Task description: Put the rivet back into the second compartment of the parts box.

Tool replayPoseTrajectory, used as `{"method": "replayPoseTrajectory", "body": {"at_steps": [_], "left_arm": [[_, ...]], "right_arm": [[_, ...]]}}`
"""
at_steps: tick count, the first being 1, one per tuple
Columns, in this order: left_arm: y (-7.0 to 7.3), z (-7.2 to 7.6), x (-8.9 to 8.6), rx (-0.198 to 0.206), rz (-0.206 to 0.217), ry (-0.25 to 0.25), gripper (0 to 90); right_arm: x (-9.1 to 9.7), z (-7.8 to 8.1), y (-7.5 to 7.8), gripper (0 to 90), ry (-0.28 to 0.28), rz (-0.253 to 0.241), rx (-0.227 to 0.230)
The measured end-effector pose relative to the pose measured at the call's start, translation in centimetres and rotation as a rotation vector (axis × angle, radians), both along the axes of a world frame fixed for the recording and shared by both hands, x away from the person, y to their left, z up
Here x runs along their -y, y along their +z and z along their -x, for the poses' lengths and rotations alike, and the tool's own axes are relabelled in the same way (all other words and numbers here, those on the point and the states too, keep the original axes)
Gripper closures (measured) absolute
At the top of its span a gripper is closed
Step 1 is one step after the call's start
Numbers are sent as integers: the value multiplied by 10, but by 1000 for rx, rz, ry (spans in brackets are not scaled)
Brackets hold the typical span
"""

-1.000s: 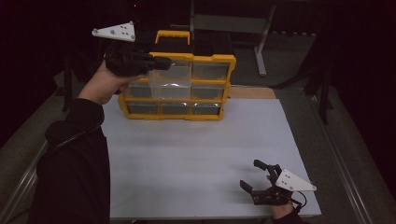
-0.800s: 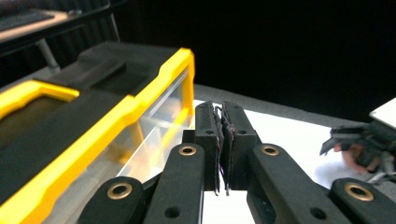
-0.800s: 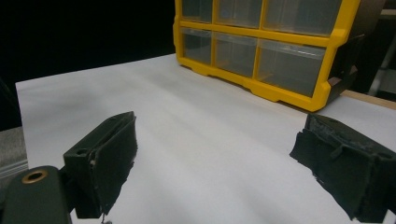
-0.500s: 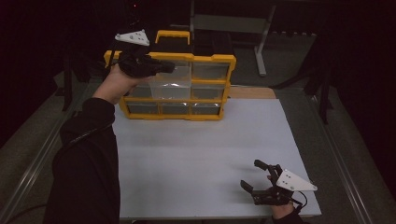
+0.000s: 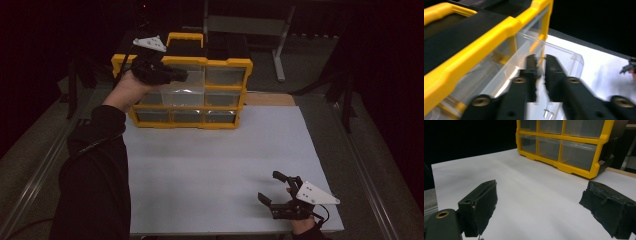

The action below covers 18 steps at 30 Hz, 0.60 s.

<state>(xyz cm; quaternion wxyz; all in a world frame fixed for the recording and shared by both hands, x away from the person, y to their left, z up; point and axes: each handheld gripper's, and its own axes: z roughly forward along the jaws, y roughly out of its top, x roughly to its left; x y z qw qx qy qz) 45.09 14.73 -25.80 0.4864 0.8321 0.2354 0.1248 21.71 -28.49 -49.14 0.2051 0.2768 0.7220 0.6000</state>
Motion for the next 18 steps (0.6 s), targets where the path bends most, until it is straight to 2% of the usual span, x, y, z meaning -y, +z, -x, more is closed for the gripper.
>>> {"method": "replayPoseTrajectory", "body": {"at_steps": [3, 5, 9, 13, 18], "left_arm": [[2, 1, -1, 3, 18, 3, 588], [5, 4, -1, 11, 26, 1, 544], [12, 10, 0, 20, 51, -11, 346], [17, 19, -1, 35, 49, -6, 191], [18, 29, -5, 15, 38, 3, 34]], "right_arm": [[0, 0, 0, 111, 0, 1, 0], [0, 0, 0, 111, 1, 2, 4], [0, 0, 0, 110, -1, 3, 2], [-1, 0, 0, 111, -1, 8, 6], [-1, 0, 1, 111, -3, 11, 8]]}}
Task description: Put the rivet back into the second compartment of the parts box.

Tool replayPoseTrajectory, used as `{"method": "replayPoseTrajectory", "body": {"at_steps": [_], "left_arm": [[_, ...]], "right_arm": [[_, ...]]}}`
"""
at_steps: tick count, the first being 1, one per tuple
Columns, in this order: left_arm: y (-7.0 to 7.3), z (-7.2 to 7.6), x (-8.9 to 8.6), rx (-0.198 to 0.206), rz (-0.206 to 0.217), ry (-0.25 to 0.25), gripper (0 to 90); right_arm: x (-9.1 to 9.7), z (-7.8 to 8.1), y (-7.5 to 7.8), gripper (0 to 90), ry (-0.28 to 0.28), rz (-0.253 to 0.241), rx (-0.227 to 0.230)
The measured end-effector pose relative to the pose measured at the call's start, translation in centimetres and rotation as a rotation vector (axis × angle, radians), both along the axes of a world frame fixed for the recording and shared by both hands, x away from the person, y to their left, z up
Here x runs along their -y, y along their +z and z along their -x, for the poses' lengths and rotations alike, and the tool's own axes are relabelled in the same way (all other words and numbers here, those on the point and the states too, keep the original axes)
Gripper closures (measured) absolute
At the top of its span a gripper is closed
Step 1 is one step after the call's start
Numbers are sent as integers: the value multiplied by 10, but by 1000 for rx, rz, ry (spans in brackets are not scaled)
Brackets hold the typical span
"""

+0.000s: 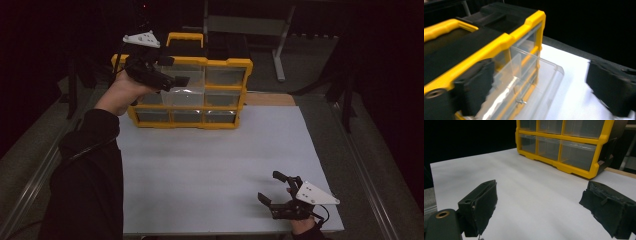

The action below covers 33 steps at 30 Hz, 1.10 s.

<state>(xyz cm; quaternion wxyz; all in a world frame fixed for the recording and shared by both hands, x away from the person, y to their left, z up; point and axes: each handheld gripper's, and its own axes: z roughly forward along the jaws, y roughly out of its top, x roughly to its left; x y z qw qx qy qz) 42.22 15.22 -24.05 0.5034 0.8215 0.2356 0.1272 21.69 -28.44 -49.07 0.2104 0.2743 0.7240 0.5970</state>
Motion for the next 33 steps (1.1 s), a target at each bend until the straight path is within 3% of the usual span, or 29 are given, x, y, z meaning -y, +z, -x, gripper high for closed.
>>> {"method": "replayPoseTrajectory", "body": {"at_steps": [7, 13, 20, 33], "left_arm": [[-2, 16, -16, -4, 60, -4, 0], [-13, 34, -29, -8, 63, -7, 0], [-24, 55, -43, 14, 68, -18, 0], [-43, 102, -57, 46, 112, -106, 0]], "right_arm": [[0, 0, 0, 111, -3, 4, 1], [-1, 0, 1, 111, -4, 6, 6], [-2, 0, 0, 111, -3, 13, 3], [-3, 0, 1, 111, -5, 11, 7]]}}
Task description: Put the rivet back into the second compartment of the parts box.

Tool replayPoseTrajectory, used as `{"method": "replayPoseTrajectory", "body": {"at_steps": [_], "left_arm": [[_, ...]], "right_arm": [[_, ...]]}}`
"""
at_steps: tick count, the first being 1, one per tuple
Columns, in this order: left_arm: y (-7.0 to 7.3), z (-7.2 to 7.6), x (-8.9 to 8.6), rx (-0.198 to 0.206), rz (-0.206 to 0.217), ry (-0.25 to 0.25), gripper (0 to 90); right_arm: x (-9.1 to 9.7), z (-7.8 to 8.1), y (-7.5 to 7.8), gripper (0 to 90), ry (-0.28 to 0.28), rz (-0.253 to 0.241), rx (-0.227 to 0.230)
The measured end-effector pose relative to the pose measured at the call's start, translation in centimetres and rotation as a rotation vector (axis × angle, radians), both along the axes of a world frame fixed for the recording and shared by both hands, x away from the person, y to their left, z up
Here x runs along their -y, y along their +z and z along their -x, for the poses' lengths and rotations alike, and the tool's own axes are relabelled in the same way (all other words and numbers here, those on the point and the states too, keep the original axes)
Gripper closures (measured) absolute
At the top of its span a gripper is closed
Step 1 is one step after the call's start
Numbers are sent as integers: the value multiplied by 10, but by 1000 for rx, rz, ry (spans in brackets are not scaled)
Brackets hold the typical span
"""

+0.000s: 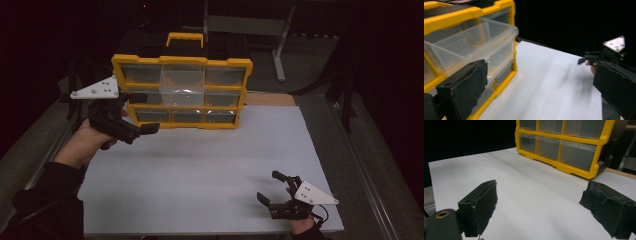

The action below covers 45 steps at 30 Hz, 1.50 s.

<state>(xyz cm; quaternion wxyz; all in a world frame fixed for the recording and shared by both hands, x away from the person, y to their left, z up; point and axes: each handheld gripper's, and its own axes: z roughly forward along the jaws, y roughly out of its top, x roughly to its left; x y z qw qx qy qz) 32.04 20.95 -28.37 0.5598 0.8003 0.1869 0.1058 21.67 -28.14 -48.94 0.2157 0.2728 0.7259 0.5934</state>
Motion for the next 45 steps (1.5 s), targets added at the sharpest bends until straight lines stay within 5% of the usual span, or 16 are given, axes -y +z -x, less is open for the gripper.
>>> {"method": "replayPoseTrajectory", "body": {"at_steps": [13, 34, 45], "left_arm": [[-37, 27, -8, 56, 37, 22, 0], [-132, 70, -13, 37, 65, 5, 0], [-170, 84, -18, 35, 84, 70, 0]], "right_arm": [[0, -1, 0, 111, 1, -1, -2], [-1, -1, -1, 111, 3, 0, -7], [-1, -1, -1, 110, 4, 2, -7]]}}
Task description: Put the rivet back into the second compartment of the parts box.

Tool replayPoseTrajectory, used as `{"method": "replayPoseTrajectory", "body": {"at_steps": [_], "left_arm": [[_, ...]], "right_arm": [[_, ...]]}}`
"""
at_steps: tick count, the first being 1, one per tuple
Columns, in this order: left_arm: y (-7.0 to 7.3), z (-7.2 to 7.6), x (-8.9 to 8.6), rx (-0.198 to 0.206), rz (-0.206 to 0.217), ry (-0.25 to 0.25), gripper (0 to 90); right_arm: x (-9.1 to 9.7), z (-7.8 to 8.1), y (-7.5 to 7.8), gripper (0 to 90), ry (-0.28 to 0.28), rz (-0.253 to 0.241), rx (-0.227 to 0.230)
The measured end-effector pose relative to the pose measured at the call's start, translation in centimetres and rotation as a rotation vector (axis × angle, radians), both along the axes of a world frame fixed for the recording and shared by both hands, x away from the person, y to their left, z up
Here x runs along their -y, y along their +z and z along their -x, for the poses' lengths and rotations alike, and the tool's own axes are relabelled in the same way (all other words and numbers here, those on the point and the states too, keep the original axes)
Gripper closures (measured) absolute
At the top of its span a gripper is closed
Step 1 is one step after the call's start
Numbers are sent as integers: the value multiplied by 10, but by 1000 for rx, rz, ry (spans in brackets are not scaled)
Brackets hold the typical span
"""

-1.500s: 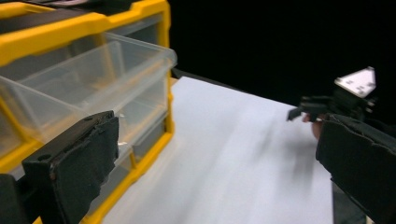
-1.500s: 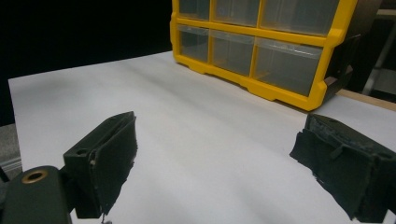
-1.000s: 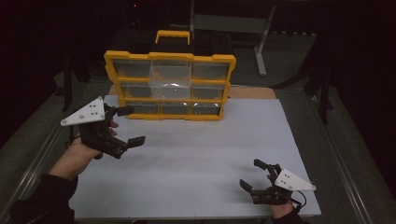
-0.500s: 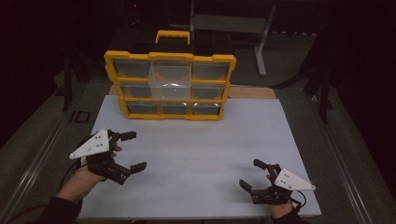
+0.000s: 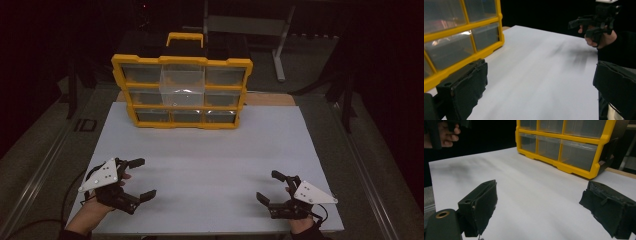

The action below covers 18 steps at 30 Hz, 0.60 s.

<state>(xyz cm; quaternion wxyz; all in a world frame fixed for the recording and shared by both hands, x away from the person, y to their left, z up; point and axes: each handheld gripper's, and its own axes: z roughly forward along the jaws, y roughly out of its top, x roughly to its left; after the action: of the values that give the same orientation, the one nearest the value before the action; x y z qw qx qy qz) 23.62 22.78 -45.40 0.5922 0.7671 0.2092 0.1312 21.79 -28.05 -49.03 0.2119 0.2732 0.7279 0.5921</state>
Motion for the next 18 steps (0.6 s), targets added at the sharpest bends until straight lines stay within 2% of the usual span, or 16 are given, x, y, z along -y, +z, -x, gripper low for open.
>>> {"method": "replayPoseTrajectory", "body": {"at_steps": [4, 10, 11, 13, 18], "left_arm": [[-15, 3, -2, -19, -9, 30, 0], [-27, 6, -4, -30, -73, 53, 0], [-29, 7, -5, -39, -73, 54, 0], [-34, 7, -8, -55, -46, 67, 0], [-41, 10, -12, -40, -54, 116, 0]], "right_arm": [[0, 0, 0, 111, 0, 0, 2], [0, 0, 0, 111, -1, 0, -2], [0, 0, 0, 111, 0, 0, -2], [0, 0, 0, 110, -1, 1, -3], [0, 0, -1, 110, -1, 2, 0]]}}
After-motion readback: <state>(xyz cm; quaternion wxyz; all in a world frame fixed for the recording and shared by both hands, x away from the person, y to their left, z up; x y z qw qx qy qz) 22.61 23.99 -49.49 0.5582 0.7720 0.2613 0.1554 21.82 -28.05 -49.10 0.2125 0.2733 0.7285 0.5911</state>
